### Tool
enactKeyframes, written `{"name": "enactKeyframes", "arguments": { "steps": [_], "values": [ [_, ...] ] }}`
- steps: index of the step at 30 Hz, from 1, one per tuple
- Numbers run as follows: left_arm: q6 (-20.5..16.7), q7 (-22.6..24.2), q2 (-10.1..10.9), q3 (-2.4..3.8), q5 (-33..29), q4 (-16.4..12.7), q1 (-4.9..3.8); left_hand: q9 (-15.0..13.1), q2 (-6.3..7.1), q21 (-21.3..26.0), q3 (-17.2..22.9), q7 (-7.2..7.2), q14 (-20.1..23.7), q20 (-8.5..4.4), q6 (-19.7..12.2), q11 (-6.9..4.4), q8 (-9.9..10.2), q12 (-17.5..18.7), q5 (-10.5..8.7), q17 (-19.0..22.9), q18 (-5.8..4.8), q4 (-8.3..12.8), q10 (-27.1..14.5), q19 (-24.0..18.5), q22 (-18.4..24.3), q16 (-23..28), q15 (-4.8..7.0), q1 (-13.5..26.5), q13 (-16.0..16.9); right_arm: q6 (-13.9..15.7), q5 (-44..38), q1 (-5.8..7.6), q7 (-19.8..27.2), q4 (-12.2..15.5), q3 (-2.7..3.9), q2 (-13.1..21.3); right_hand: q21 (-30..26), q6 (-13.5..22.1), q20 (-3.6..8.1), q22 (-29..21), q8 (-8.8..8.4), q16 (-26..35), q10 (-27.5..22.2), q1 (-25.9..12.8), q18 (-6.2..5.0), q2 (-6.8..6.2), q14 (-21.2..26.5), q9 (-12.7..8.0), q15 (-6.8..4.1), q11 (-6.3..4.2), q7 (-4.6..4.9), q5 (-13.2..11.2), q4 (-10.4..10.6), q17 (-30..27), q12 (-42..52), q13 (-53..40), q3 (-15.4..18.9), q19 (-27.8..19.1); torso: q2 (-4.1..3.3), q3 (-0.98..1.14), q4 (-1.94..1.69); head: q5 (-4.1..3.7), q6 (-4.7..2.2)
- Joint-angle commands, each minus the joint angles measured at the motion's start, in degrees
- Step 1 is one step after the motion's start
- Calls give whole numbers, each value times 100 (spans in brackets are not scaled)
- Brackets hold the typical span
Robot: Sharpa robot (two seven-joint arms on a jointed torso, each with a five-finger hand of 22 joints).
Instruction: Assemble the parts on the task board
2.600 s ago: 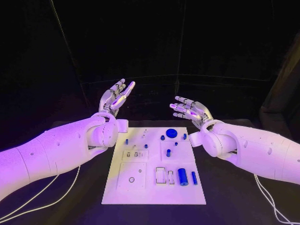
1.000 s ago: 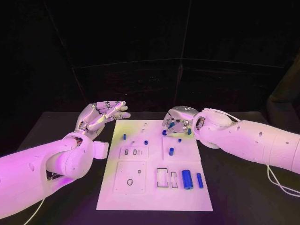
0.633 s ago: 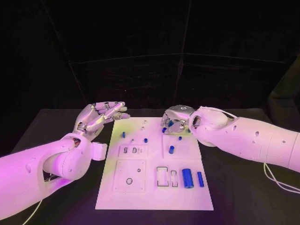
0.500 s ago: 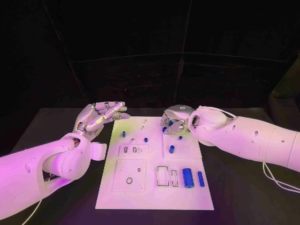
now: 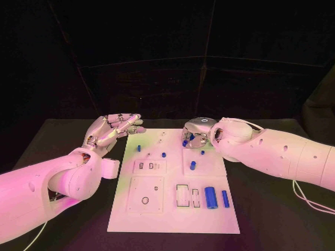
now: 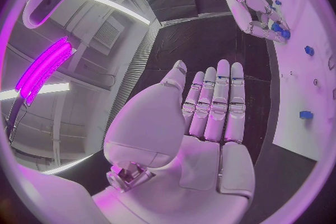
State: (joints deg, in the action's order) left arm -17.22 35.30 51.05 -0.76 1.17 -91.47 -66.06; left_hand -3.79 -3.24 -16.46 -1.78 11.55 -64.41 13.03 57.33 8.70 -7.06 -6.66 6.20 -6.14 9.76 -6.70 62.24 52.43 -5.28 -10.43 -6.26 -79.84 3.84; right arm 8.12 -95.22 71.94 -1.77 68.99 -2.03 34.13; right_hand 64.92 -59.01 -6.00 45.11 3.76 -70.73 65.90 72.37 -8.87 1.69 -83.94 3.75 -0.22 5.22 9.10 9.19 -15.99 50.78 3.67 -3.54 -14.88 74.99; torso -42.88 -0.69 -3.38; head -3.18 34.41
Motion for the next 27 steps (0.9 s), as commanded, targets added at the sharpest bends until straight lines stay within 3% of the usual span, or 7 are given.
{"name": "enactKeyframes", "arguments": {
  "steps": [1, 9, 12, 16, 21, 27],
  "values": [
    [112, -15, 6, 1, 36, -2, -9, 8, 3, 9, 2, 27, -12, -2, 16, 11, 34, 13, -39, -3, 82, 24, 13, 33, 5, 26, -21, -28, -7, -149, -49, 15, -81, -3, 5, -16, 74, -42, 9, 87, 5, -45, -3, -32, 126, 28, -115, 11, 25, 15, 16, -38, -1, 22, -2, -11, -86, 65, -16, 7, -7, 11, 2],
    [116, -34, 27, -3, 36, -4, -9, 8, 2, 19, -1, 30, -9, 0, 15, 15, 44, 27, -46, -2, 82, 25, 11, 33, 13, 38, -24, -21, -7, 113, 74, 15, 57, 12, 4, -27, 563, -356, 56, 812, 81, -144, 376, -44, 233, 118, -89, 42, -31, -66, -35, -90, 55, 35, 71, -46, -428, 311, -31, 16, 1, 18, 1],
    [117, -42, 34, -4, 36, -3, -9, 8, 2, 19, -1, 30, -9, 0, 15, 15, 44, 27, -46, -2, 82, 25, 11, 33, 13, 38, -24, -21, -7, 291, 231, 15, 117, 49, 4, -15, 654, -457, 79, 924, 90, -191, 493, -183, 251, 98, -86, 47, -59, -99, -81, 118, 175, 59, 67, -52, -498, 337, -33, 19, 3, 20, -1],
    [107, -50, 44, -4, 36, 2, -9, 8, 3, 22, -2, 31, -8, 2, 14, 16, 48, 32, -47, -2, 81, 27, 10, 33, 16, 43, -25, -20, -7, 562, 403, 15, 118, 102, 7, 6, 709, -555, 114, 986, 101, -238, 599, -253, 255, 70, -87, 57, -88, -143, -117, 132, 273, 89, 58, -59, -578, 339, -37, 18, -1, 18, -8],
    [77, -47, 51, -5, -23, 3, -10, 8, 3, 25, -1, 33, -8, 2, 13, 17, 52, 36, -49, -2, 82, 31, 9, 33, 19, 47, -26, -22, -7, 829, 517, 17, 21, 40, 143, -75, 744, -592, 128, 1030, 93, -260, 643, -277, 263, 33, -83, 60, -101, -158, -132, 69, 323, 91, 42, -60, -626, 339, -46, 14, -6, 6, -56],
    [101, -37, 37, -6, -67, 5, -10, 8, 15, 35, -7, 39, -8, 5, 11, 21, 64, 51, -58, -2, 82, 43, 9, 36, 27, 60, -29, -23, -7, 998, 566, 68, -125, -216, 198, -311, 771, -620, 131, 1059, 77, -287, 662, -308, 267, -22, -82, 61, -106, -164, -140, -13, 384, 103, 16, -55, -669, 333, -54, 20, -33, -14, -59]
  ]
}}
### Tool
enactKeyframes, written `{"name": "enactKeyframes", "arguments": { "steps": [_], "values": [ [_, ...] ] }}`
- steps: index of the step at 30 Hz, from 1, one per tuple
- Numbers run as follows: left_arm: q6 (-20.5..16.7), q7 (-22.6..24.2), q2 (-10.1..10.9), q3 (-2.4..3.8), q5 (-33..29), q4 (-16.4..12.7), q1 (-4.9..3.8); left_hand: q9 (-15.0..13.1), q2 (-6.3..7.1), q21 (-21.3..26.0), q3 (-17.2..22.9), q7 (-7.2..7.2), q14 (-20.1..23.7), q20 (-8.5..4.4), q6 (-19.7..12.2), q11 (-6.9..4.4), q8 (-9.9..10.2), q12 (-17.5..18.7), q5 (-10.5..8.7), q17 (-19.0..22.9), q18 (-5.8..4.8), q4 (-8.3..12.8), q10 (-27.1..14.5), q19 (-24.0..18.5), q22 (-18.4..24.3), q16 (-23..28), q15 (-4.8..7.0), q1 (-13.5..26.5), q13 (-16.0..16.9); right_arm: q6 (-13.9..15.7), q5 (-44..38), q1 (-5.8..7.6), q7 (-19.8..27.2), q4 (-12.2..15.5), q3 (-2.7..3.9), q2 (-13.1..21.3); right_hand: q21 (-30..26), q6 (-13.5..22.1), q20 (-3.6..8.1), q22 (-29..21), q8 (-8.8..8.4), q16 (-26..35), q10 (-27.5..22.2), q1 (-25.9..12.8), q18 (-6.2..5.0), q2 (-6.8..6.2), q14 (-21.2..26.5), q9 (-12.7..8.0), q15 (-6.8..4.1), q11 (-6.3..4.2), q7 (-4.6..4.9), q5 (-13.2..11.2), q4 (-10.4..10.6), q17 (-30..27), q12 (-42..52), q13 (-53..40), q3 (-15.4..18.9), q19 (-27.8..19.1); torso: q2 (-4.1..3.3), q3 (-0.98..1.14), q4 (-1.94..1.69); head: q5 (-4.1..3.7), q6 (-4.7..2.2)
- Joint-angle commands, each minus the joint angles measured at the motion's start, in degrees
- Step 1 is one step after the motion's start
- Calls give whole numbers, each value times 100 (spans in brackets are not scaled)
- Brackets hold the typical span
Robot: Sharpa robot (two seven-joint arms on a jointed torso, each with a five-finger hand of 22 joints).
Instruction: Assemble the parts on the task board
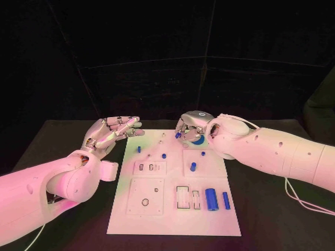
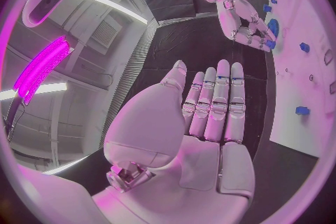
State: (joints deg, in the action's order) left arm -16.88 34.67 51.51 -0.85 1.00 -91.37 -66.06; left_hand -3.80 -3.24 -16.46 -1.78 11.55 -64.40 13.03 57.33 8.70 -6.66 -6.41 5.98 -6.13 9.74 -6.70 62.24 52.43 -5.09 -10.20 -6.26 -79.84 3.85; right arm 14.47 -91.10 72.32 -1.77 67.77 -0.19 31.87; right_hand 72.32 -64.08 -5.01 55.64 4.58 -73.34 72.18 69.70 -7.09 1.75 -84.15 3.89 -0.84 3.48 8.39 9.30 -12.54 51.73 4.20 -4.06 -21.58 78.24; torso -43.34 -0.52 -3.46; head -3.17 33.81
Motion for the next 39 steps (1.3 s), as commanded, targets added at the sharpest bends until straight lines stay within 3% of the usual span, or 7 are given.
{"name": "enactKeyframes", "arguments": {
  "steps": [1, 3, 8, 16, 25, 39],
  "values": [
    [72, 28, -13, 3, -53, -4, -10, 9, 15, 35, -7, 39, -8, 5, 12, 21, 25, 27, -36, -3, 84, 43, 9, 36, 8, 38, -29, -24, -8, 368, 158, 37, -137, -149, 17, -131, 32, -111, 31, 7, -8, -28, 31, -44, 89, -33, -60, 46, -43, 11, -69, -24, 44, 8, -40, -2, -2, 7, -9, 4, -26, -17, -8],
    [82, 30, -25, 2, -57, -1, -10, 9, 15, 35, -7, 39, -8, 5, 12, 21, 25, 27, -36, -3, 84, 43, 9, 36, 8, 38, -29, -24, -8, 366, 165, 49, -159, -283, 22, -250, 38, -103, 31, 14, -17, -34, 22, -45, 90, -43, -61, 43, -42, 13, -67, -25, 51, 14, -48, 1, -12, 7, -12, -2, -42, -30, -27],
    [92, 29, -36, 0, -62, -6, -12, 9, 15, 35, -7, 39, -8, 5, 12, 21, 25, 27, -36, -3, 84, 43, 9, 36, 8, 38, -29, -24, -8, 228, 200, 69, -222, -545, 28, -514, 49, -83, 30, 27, -39, -51, 7, -45, 92, -61, -64, 36, -37, 19, -58, -30, 68, 30, -57, 6, -35, 6, -17, 2, -35, -11, -34],
    [95, 16, -27, 0, -64, -62, -21, 9, 23, 41, -12, 41, -8, 6, 12, 24, 31, 36, -38, -3, 84, 50, 9, 37, 14, 46, -31, -23, -8, -35, 173, 98, -304, -863, 29, -846, 71, -47, 19, 49, -72, -65, -52, -30, 96, -100, -59, 26, -24, 39, -40, -39, 91, 19, -71, 18, -92, 1, -61, -26, -85, -35, -33],
    [90, 3, -4, 0, -64, -100, -34, 9, 23, 41, -12, 41, -8, 6, 12, 24, 31, 36, -38, -3, 84, 50, 9, 37, 14, 46, -31, -23, -8, -100, 52, 102, -362, -1003, 28, -997, 81, -21, 7, 58, -87, -72, -93, -33, 97, -149, -54, 20, -10, 56, -23, -48, 108, 6, -71, 23, -118, -5, -112, -46, -121, -69, -35],
    [93, -8, 5, 0, -64, -112, -45, 8, 25, 45, -13, 41, -8, 7, 12, 25, 36, 41, -39, -3, 84, 54, 8, 38, 17, 51, -32, -23, -8, -32, -64, 103, -474, -1089, 27, -1125, 85, 28, -14, 49, -98, -77, -155, -50, 94, -217, -43, 11, 14, 77, -1, -82, 150, -24, -72, 28, -150, -26, -133, -45, -130, -63, -38]
  ]
}}
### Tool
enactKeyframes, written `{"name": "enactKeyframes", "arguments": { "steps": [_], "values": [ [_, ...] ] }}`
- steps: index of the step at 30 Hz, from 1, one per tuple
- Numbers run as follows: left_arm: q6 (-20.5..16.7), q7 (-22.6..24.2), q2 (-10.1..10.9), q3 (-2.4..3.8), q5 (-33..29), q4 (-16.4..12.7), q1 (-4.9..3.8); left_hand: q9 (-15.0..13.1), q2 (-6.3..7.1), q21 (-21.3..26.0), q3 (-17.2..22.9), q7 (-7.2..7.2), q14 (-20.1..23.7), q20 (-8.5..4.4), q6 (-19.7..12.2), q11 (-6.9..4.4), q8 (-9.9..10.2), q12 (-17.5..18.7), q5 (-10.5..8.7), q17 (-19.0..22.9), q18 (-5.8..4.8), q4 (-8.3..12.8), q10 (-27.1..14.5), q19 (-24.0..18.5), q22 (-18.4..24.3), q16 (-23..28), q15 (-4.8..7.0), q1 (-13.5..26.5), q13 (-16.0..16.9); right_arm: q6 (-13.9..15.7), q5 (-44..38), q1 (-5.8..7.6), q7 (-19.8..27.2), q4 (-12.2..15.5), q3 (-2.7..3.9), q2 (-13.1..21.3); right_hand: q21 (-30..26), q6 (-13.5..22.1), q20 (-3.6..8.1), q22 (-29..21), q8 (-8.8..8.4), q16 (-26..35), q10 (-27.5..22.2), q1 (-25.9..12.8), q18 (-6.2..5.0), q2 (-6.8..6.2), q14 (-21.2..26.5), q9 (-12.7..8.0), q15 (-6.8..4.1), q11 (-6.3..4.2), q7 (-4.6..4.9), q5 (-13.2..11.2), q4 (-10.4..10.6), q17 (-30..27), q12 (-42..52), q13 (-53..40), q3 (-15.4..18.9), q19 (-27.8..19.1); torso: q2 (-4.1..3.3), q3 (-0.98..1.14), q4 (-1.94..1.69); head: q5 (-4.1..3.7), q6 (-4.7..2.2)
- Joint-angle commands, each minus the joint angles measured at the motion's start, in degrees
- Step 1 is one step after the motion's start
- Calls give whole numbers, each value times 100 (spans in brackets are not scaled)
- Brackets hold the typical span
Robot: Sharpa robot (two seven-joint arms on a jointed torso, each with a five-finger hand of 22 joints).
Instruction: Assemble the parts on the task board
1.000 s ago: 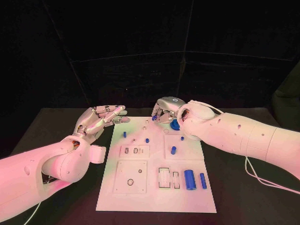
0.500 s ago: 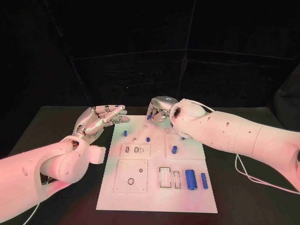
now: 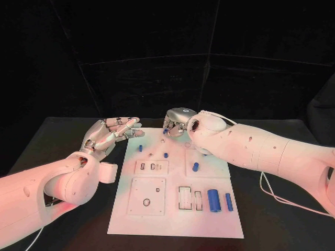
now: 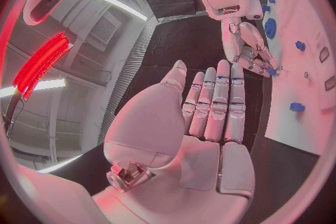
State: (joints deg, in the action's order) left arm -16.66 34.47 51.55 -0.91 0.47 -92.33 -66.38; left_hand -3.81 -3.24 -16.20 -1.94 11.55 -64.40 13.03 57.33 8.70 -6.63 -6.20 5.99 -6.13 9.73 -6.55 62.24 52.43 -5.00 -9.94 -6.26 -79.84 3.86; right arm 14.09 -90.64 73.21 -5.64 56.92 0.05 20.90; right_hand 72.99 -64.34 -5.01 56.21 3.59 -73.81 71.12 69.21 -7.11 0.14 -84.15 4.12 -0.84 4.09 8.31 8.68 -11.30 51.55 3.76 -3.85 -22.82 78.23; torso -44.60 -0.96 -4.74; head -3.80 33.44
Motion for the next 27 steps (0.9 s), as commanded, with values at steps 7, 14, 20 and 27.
{"name": "enactKeyframes", "arguments": {
  "steps": [7, 14, 20, 27],
  "values": [
    [83, -3, 1, 5, -10, -12, -16, 9, 26, 22, 3, 42, -8, 8, 12, 25, 35, 24, -40, -3, 85, 41, 8, 39, 11, 28, -32, -23, -8, -6, -196, 14, -198, -64, 3, -97, 2, 393, -90, -57, -19, -26, -436, -60, 89, -273, -9, -50, 110, 128, 120, -150, 123, -84, -35, 27, -47, -90, -12, 0, -1, 2, 5],
    [93, -16, 9, 5, -10, -12, -17, 9, 28, 24, 0, 44, -7, 9, 12, 27, 38, 28, -42, -3, 85, 42, 7, 39, 13, 32, -33, -21, -9, 206, -214, 14, -174, 18, 2, -44, -101, 1034, -194, -246, -17, 31, -1011, -25, 47, -531, 56, -54, 191, 231, 174, -173, 208, -254, 20, 20, 174, -214, -16, 0, 0, 7, -1],
    [113, -30, 48, 5, -10, -12, -19, 9, 28, 24, 0, 44, -7, 9, 12, 27, 38, 28, -42, -3, 85, 42, 7, 39, 13, 32, -33, -21, -9, 567, -64, 17, -143, 420, 2, 316, -138, 1191, -205, -322, -6, 67, -1048, 38, 34, -599, 81, -37, 199, 235, 194, -96, 296, -372, 143, 0, 414, -251, -17, 4, 16, 30, -9],
    [150, -60, 104, 4, -11, -7, -20, 9, 24, 31, 1, 42, -5, 11, 10, 28, 46, 39, -45, -3, 85, 47, 5, 41, 19, 42, -36, -21, -9, 630, 979, 50, -246, 1404, 0, 1301, 33, 1082, -59, -32, 49, -183, 257, 88, 76, -806, 18, -7, 32, 3, 89, 171, 471, 173, 1219, -482, 805, -158, -14, 15, 74, 23, -42]
  ]
}}
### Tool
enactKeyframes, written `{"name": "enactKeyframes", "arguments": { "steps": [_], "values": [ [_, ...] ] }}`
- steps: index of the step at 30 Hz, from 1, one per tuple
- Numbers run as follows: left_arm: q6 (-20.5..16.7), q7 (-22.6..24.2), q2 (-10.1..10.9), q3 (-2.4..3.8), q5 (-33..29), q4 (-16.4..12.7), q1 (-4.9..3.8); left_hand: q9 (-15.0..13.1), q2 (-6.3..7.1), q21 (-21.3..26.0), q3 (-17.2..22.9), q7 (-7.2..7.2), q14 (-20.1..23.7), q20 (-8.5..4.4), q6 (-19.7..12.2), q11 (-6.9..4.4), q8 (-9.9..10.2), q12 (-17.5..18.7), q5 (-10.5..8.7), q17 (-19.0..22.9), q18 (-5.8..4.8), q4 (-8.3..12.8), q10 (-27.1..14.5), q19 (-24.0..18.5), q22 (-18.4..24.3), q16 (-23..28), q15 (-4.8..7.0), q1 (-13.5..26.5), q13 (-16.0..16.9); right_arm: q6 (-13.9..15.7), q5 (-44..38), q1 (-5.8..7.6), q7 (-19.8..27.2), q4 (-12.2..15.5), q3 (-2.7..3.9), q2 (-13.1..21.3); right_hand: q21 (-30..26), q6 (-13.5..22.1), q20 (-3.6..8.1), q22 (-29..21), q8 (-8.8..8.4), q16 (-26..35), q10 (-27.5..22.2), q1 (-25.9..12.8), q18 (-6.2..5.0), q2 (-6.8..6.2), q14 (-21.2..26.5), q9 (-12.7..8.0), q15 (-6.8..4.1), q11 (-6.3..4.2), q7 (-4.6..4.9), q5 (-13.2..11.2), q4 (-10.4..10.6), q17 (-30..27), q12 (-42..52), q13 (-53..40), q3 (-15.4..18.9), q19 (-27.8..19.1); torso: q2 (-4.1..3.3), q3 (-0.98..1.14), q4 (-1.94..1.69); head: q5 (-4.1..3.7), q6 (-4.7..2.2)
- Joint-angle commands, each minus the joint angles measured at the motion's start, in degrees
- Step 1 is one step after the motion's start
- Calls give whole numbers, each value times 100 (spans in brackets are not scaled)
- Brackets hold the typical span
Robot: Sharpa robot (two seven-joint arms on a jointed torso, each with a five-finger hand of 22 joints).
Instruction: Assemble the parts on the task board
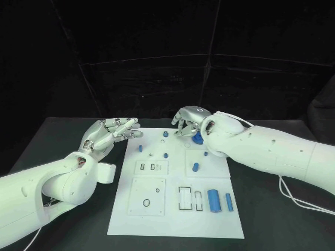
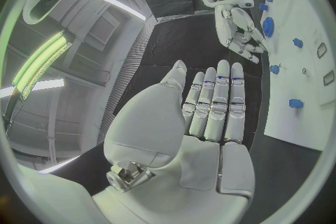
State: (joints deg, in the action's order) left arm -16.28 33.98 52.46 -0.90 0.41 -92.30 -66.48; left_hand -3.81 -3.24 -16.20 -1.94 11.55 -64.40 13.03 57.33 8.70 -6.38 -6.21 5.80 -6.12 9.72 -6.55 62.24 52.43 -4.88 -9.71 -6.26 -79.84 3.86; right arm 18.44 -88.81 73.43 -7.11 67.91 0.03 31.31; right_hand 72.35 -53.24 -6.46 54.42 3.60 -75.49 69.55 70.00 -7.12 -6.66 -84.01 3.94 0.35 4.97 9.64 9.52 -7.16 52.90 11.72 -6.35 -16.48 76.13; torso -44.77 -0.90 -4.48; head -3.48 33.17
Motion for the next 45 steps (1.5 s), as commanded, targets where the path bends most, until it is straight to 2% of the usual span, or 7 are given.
{"name": "enactKeyframes", "arguments": {
  "steps": [1, 3, 6, 12, 21, 35, 45],
  "values": [
    [114, -12, 16, 4, -4, -9, -10, 9, 24, 31, 1, 42, -5, 11, 10, 28, 22, 39, -26, -3, 86, 47, 5, 41, 7, 20, -36, -21, -9, 128, 921, 36, -136, 409, 1, 375, 207, -38, 153, 324, 72, -98, 504, 77, 113, -160, -39, 16, -177, -159, -120, 169, 147, 204, 843, -534, 333, 136, 6, 10, 61, -11, -19],
    [117, -17, 22, 2, -4, -9, -10, 10, 20, 35, 4, 41, -2, 12, 9, 29, 28, 47, -27, -2, 86, 51, 1, 44, 11, 28, -37, -24, -10, -35, 1144, 53, -228, 609, -1, 618, 336, -22, 204, 548, 83, -296, 737, 32, 153, -196, -126, 16, -198, -195, -149, 244, 314, 665, 1681, -1232, 569, 232, 10, 11, 76, -18, -34],
    [126, -23, 24, -2, -4, -10, -10, 10, 20, 35, 4, 41, -2, 12, 9, 29, 28, 47, -27, -2, 86, 51, 1, 44, 11, 28, -37, -24, -10, -293, 1340, 68, -408, 817, -3, 929, 561, 84, 238, 934, 107, -827, 1286, 37, 214, -166, -321, 15, -187, -151, -171, 338, 679, 1896, 5351, -5168, 1034, 393, 16, 17, 114, -20, -44],
    [151, -36, 13, -21, -4, -11, -10, 10, 20, 35, 4, 41, -2, 12, 9, 29, 28, 47, -27, -2, 86, 51, 1, 44, 11, 28, -37, -24, -10, -598, 1406, 80, -765, 941, -6, 1292, 850, 362, 111, 1456, 211, -1084, 1382, 406, 310, -143, -387, 4, -87, -71, -40, 322, 1259, 2533, 6982, -7114, 1484, 576, 17, 29, 150, -24, -50],
    [198, -65, -26, -49, -4, 30, -10, 9, 18, 38, 4, 39, 0, 13, 8, 29, 32, 53, -28, -2, 86, 54, 0, 46, 14, 34, -38, -23, -10, -668, 1233, 80, -1242, 791, -11, 1219, 1145, 543, 51, 2052, 340, -1191, 1513, 700, 417, -171, -430, 8, -18, -16, 28, 457, 1699, 2827, 7250, -7500, 1590, 802, 4, 31, 118, -77, -43],
    [230, -92, -58, -76, -4, 75, -8, 10, 13, 43, 5, 37, 6, 14, 5, 29, 40, 64, -30, 0, 86, 56, -4, 47, 18, 45, -41, -21, -10, -817, 1189, 76, -1281, 591, -15, 949, 1198, 486, 39, 2146, 465, -1209, 1547, 823, 432, -71, -435, 27, -14, -24, 13, 524, 1740, 2876, 7301, -7585, 1534, 833, 7, 19, 127, -81, 13],
    [237, -108, -59, -83, -4, 92, -8, 10, 13, 43, 5, 37, 6, 14, 5, 29, 40, 64, -30, 0, 86, 56, -4, 47, 18, 45, -41, -21, -10, -924, 922, 70, -1193, 608, -17, 890, 1238, 253, 80, 2225, 665, -1215, 1601, 958, 444, 41, -436, 56, -70, -80, -55, 481, 1589, 2898, 7355, -7682, 1465, 852, 9, 15, 118, -90, 36]
  ]
}}
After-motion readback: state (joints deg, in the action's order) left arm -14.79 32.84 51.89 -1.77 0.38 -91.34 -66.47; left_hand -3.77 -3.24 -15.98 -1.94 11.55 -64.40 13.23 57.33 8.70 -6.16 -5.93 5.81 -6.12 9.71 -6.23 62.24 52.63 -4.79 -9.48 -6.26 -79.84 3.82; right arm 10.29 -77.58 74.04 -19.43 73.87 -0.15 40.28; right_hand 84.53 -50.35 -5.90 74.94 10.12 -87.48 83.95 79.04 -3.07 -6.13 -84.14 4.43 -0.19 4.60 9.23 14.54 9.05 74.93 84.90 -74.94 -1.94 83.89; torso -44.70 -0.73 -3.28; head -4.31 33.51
